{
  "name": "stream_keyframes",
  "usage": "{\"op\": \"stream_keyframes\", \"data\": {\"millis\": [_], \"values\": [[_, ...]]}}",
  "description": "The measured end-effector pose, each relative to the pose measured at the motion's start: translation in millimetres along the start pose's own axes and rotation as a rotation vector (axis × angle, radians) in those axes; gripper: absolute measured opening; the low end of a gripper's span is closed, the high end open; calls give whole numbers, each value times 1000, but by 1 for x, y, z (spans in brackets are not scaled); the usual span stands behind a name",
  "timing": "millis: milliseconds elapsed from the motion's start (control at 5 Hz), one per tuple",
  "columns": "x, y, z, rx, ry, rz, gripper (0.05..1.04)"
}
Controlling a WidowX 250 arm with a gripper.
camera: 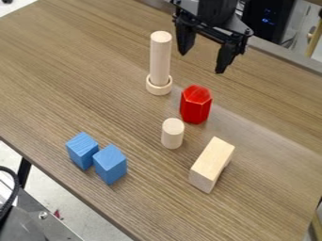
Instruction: Put the cube on the left on top of the red hexagonal prism
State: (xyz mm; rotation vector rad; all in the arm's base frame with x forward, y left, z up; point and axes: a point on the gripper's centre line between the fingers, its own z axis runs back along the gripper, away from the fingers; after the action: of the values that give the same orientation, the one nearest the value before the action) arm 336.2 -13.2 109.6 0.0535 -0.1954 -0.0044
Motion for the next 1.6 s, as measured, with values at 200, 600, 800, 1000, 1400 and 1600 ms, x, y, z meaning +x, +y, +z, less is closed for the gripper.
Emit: {"op": "stream_keyframes", "data": {"millis": [200, 600, 800, 1000, 1400, 1600], "values": [[-6, 0, -10, 1, 35, -2, 1000], [-94, 18, 0, 3, 52, -126, 1000], [-133, 26, 6, -13, 58, -167, 1000], [-154, 33, 1, -19, 94, -180, 1000], [-164, 42, -3, 7, 170, -138, 1000], [-164, 46, -3, 37, 191, -134, 1000]]}}
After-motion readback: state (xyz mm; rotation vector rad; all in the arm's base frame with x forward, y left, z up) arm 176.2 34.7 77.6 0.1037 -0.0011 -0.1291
